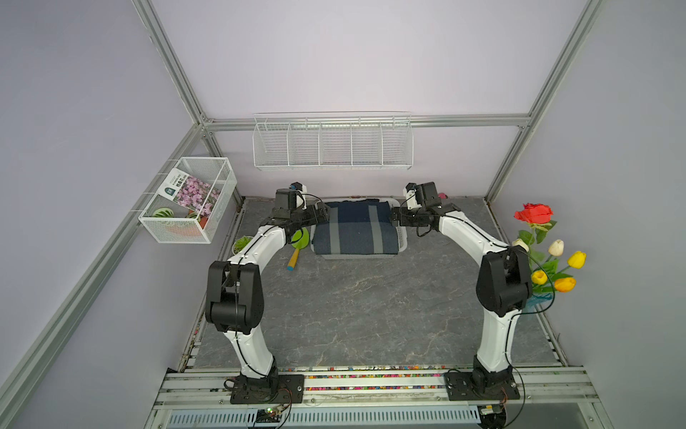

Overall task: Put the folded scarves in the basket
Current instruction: Place the scarf in the basket, then reset both arms

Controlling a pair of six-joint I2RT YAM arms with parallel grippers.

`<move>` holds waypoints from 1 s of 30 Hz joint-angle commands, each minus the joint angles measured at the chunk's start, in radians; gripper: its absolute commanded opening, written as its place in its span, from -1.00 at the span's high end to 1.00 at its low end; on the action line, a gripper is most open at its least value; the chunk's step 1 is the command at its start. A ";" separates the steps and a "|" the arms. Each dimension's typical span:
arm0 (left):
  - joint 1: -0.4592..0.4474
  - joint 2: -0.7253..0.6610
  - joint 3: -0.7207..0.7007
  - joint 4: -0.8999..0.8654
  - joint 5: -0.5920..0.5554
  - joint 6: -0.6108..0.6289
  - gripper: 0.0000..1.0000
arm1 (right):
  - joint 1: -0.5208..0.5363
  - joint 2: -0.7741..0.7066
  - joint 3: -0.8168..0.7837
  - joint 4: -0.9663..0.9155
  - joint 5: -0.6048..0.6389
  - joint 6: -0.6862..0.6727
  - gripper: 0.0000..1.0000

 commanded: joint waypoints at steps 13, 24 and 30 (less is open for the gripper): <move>0.001 -0.541 -0.504 0.073 -0.144 0.073 -1.00 | 0.115 -0.610 -0.502 0.143 0.107 -0.142 -0.97; 0.002 -0.832 -1.032 0.518 -0.441 0.316 -1.00 | 0.093 -1.044 -1.067 0.437 0.418 -0.402 -0.96; 0.006 -0.660 -1.082 0.741 -0.602 0.346 -1.00 | -0.042 -1.003 -1.360 0.910 0.430 -0.317 -0.96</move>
